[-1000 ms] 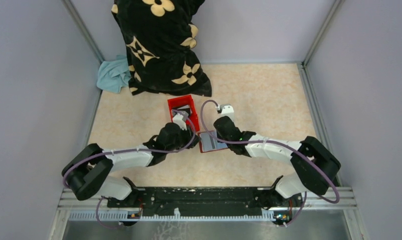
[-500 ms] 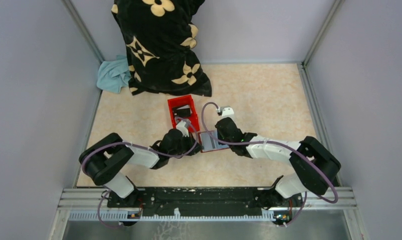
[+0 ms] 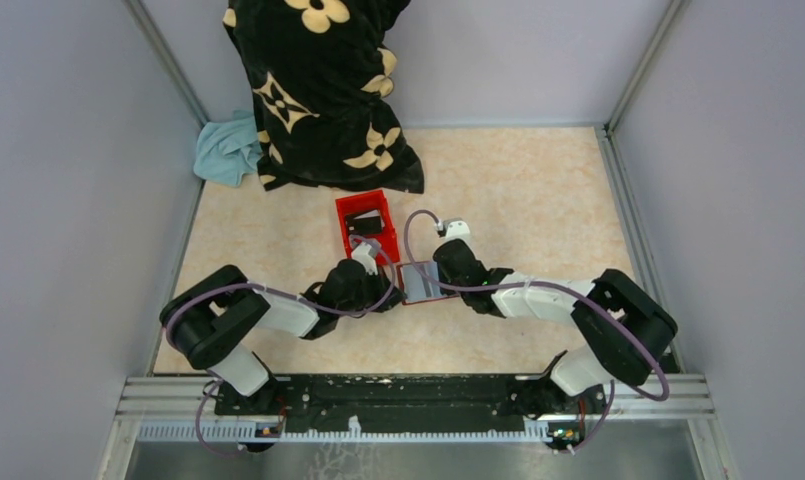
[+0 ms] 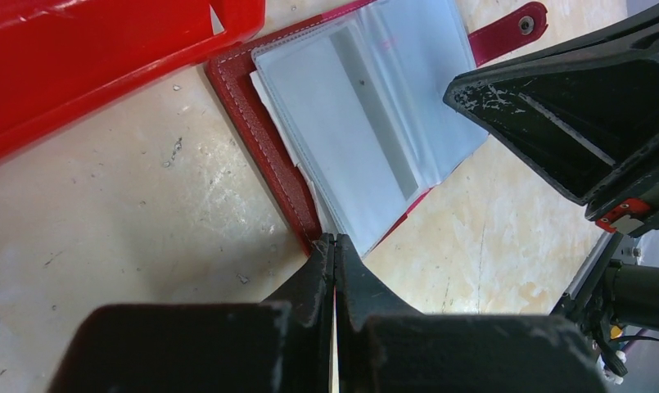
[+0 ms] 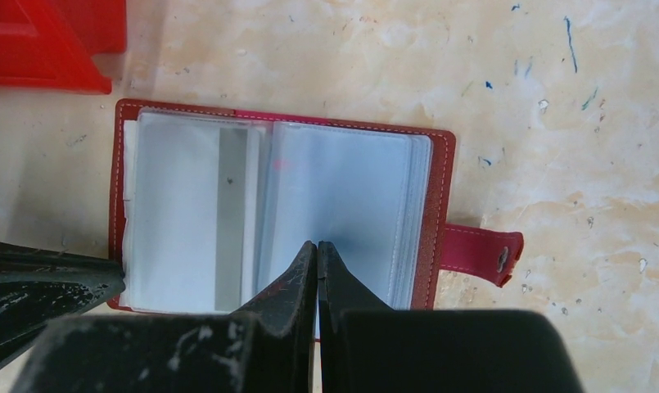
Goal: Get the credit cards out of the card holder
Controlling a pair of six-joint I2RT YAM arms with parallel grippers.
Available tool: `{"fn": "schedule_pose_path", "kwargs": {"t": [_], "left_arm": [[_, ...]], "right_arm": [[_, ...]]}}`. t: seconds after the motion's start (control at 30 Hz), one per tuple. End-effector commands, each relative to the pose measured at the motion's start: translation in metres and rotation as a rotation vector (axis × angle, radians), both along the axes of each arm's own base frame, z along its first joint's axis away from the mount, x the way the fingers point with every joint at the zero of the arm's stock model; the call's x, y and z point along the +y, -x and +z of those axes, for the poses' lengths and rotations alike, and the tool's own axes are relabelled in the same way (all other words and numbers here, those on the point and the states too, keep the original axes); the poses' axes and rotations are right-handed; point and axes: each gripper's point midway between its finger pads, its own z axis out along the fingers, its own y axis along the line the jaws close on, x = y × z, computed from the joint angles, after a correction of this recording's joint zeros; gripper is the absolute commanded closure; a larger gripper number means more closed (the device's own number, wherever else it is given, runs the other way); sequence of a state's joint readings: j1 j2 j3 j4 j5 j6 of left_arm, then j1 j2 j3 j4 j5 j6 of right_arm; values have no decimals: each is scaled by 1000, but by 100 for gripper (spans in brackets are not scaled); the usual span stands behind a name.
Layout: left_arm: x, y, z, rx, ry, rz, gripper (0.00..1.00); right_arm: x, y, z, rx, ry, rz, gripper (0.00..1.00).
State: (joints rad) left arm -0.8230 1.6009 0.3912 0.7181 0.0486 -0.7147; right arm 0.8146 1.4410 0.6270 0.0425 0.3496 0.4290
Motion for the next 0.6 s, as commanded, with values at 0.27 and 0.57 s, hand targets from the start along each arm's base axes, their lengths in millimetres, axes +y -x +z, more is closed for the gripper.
{"fn": "schedule_pose_path", "kwargs": {"t": [0.27,0.57], "left_arm": [[0,-4,-13,13,-46,10,100],[-14,-12,-11,15,-24,-3,100]], "right_arm": [[9,-4,-4,1,-37,11,100],[11,2,-12,30,-52,22,100]]}}
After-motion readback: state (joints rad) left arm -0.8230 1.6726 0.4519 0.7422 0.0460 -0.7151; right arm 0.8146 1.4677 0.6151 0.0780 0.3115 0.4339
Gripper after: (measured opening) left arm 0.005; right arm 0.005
